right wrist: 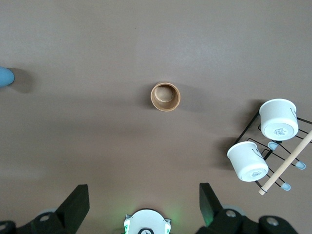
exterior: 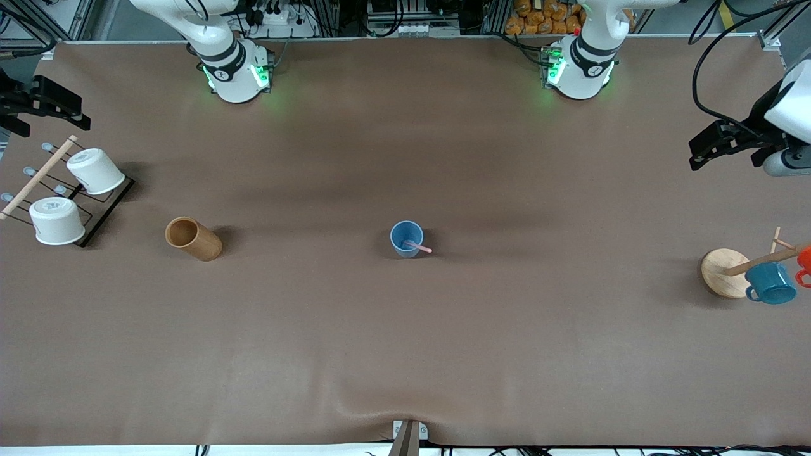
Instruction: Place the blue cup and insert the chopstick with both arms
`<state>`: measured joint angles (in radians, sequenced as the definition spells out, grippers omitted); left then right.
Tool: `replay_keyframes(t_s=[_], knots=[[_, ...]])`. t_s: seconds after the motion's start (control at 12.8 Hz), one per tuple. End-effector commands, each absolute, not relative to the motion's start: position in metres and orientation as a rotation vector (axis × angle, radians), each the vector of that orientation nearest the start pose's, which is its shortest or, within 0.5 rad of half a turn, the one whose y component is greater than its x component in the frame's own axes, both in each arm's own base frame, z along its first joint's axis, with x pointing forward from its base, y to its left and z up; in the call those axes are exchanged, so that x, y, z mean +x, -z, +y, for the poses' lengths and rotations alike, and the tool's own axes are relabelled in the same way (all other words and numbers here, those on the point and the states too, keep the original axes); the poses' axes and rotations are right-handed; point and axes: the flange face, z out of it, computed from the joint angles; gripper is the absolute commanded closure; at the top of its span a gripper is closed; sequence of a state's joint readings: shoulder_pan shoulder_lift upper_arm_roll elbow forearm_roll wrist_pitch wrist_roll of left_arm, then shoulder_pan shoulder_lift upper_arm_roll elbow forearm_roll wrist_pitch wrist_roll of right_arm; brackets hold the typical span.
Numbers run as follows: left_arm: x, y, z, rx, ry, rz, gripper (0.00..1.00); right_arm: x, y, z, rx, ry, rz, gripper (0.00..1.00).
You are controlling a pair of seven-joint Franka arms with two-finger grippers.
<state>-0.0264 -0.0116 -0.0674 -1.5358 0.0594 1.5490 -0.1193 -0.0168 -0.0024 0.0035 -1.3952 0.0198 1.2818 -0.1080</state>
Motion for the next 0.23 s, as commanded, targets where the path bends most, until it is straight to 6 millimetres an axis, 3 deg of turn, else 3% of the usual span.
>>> replay_keyframes(t_s=[0.0, 0.16], knots=[[0.5445, -0.6529, -0.0442, -3.086, 0.045, -0.043, 0.0, 0.5138, -0.6905, -0.0107, -3.122, -0.165, -0.116, 0.0], [0.543, -0.6541, -0.0433, -3.086, 0.04, -0.045, 0.0, 0.5138, -0.6913, -0.0139, -3.122, -0.16, -0.113, 0.0]])
